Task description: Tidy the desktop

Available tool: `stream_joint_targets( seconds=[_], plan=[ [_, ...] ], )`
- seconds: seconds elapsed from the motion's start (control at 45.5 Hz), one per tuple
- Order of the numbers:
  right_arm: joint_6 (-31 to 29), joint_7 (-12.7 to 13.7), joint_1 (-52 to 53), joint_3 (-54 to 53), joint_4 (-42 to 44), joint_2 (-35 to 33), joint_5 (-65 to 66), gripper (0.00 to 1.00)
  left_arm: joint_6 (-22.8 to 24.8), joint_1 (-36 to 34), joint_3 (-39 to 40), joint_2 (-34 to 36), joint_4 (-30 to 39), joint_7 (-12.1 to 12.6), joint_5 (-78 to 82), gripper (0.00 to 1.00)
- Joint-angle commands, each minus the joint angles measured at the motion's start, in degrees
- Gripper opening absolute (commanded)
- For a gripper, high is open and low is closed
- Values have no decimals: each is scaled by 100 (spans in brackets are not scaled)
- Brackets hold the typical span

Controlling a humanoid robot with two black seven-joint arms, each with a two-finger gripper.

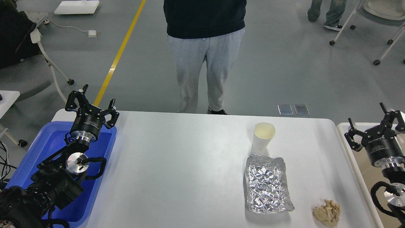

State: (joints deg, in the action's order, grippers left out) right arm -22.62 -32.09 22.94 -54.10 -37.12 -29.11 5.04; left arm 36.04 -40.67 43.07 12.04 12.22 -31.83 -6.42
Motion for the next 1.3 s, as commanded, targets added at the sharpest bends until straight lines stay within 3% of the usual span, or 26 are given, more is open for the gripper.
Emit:
stream_joint_targets(
  seconds=[0.0,0.264,0.638,1.012,1.166,1.276],
  plan=[
    [11,45,-35,40,-120,-130,-64,100,0,-2,0,0,0,1,0,100],
    [47,554,-246,101,-516,-517,-706,100,8,-2,0,0,0,1,0,100],
    [29,1512,-387,163,-1649,-1492,-21,100,9,-2,0,0,0,1,0,100],
    [47,1557,95,540,-2915,-2345,2510,100,9,-2,0,0,0,1,0,100],
    [91,1592,1105,1620,-2942,-2433,2730,100,9,-2,0,0,0,1,0,100],
    [196,1846,2151,2797,-2898,-2354,2722,100,9,-2,0,0,0,1,0,100]
  ],
)
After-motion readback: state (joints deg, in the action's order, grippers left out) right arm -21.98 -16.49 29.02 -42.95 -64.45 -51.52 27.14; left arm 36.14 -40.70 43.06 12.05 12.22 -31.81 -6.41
